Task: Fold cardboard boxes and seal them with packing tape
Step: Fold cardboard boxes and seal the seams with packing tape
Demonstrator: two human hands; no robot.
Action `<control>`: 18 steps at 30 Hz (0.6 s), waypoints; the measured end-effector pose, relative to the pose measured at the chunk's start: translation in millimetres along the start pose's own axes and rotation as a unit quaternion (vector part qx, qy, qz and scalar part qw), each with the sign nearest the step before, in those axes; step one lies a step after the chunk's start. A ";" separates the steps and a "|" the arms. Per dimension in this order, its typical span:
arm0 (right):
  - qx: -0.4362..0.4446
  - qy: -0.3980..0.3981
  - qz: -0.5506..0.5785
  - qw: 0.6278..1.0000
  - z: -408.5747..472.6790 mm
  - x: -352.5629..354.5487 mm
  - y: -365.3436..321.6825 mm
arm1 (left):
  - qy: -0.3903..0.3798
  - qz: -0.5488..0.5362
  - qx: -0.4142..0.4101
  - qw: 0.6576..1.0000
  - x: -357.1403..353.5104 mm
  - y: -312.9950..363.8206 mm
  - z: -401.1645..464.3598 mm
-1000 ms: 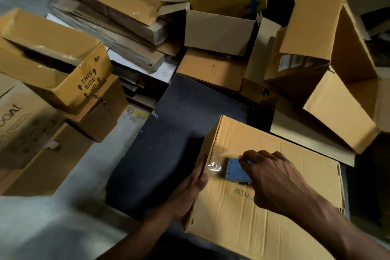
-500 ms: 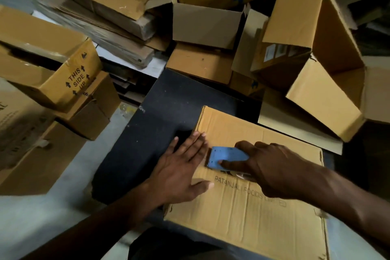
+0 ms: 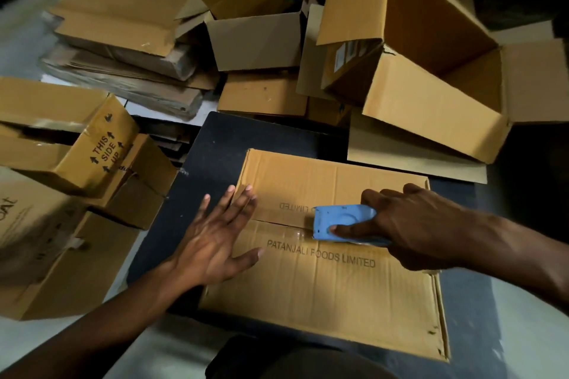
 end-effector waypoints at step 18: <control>-0.033 0.038 -0.003 0.999 -11.3 -8.9 -11.4 | 0.002 0.036 0.005 0.999 -11.7 86.0 9.0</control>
Point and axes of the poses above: each hand's wrist, its own z-axis towards the middle knuckle, its own x-axis out of the back of the hand, y = z × x, the point moved 6 cm from there along z, towards the middle knuckle, and after that the axes turned 1 degree about -z, right-handed, at the moved point
